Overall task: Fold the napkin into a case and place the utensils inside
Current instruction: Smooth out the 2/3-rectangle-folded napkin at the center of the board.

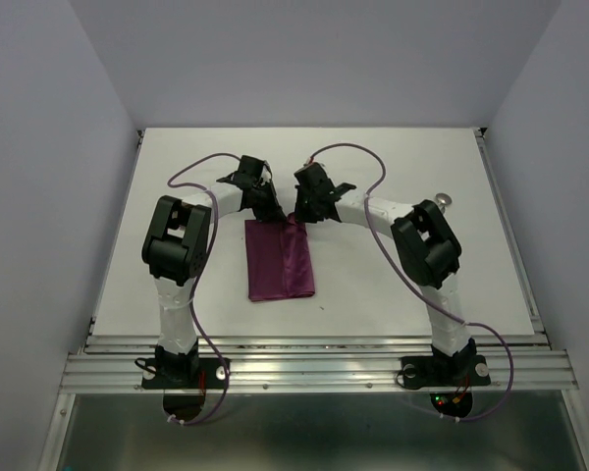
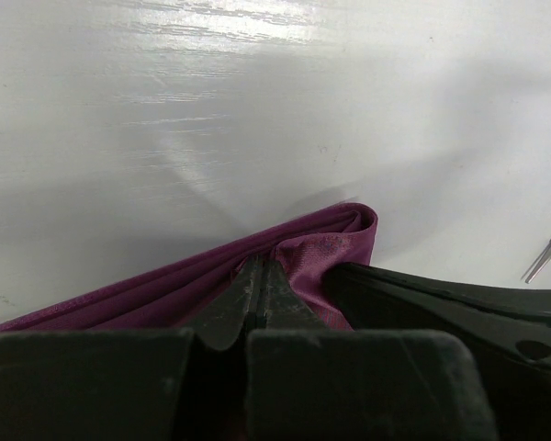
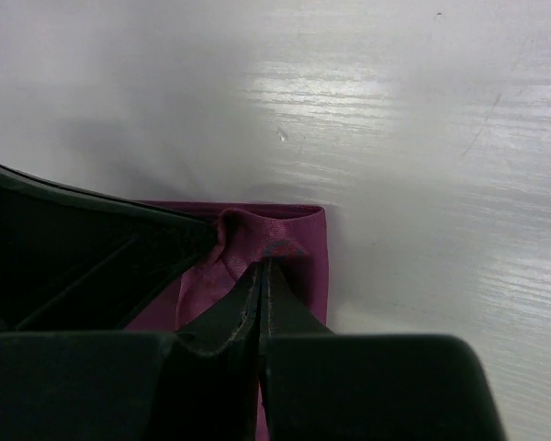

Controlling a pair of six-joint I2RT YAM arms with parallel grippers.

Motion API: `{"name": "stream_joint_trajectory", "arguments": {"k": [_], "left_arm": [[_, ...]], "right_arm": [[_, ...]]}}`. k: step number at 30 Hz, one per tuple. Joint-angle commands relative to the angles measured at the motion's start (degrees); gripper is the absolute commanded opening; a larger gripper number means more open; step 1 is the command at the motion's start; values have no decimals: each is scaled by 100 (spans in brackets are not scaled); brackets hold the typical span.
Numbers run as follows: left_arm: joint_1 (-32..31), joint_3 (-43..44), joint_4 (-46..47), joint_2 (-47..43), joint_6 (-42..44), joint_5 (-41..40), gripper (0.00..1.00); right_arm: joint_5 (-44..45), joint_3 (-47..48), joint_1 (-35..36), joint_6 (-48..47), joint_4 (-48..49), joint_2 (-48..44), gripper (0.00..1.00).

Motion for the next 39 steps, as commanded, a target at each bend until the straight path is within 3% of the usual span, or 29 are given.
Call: {"name": "stream_joint_trajectory", "arguments": {"k": [1, 10, 19, 27, 32, 39], "left_arm": [[39, -23, -153, -102, 85, -177, 0], [30, 65, -206, -84, 111, -160, 0], [39, 135, -259, -58, 164, -107, 0], [48, 161, -276, -5, 199, -124, 0], [56, 267, -329, 83, 260, -116, 0], [65, 337, -355, 153, 278, -116, 0]], "right_arm": [[-18, -3, 63, 16, 159, 20, 1], [141, -362, 63, -125, 150, -805, 2], [-754, -2427, 186, 121, 975, -2071, 2], [-1537, -3271, 256, 586, 2143, -2238, 1], [-2293, -3544, -103, 999, 3225, -2239, 1], [-2926, -3369, -525, 1324, 3937, -1616, 1]]}}
